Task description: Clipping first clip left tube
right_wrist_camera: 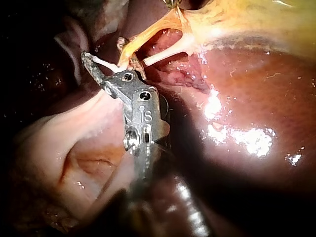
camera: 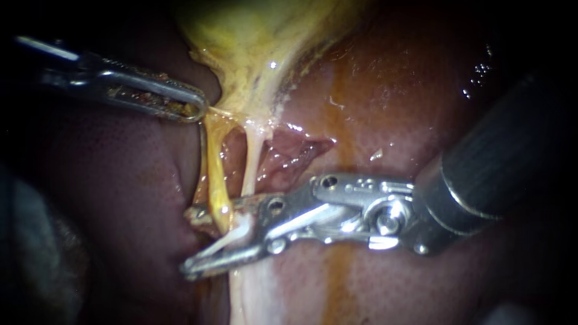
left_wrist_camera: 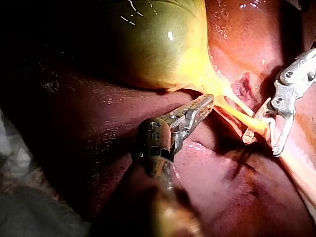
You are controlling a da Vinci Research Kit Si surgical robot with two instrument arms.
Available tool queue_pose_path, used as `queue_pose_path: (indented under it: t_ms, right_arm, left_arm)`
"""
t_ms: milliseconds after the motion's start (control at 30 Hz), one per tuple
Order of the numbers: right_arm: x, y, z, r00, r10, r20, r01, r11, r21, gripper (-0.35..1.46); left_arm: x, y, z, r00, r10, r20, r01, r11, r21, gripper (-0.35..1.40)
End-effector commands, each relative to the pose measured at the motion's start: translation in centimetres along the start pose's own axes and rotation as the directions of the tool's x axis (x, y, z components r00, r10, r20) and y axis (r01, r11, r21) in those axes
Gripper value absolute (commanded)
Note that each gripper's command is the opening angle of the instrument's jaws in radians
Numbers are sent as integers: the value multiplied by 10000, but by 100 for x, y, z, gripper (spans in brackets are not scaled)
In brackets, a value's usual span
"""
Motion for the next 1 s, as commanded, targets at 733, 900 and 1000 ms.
queue_pose_path:
  t_ms: [733,900,1000]
  right_arm:
    - [7,15,-14,9995,125,-279,-130,9998,-175,23]
    - [6,15,-16,9994,123,-330,-130,9997,-217,9]
    - [5,15,-17,9993,121,-341,-130,9996,-241,2]
  left_arm:
    - [0,0,2,10000,2,-6,-2,10000,8,-35]
    - [0,0,2,10000,1,-7,-1,10000,10,-35]
    - [0,0,2,10000,1,-7,-1,10000,10,-35]
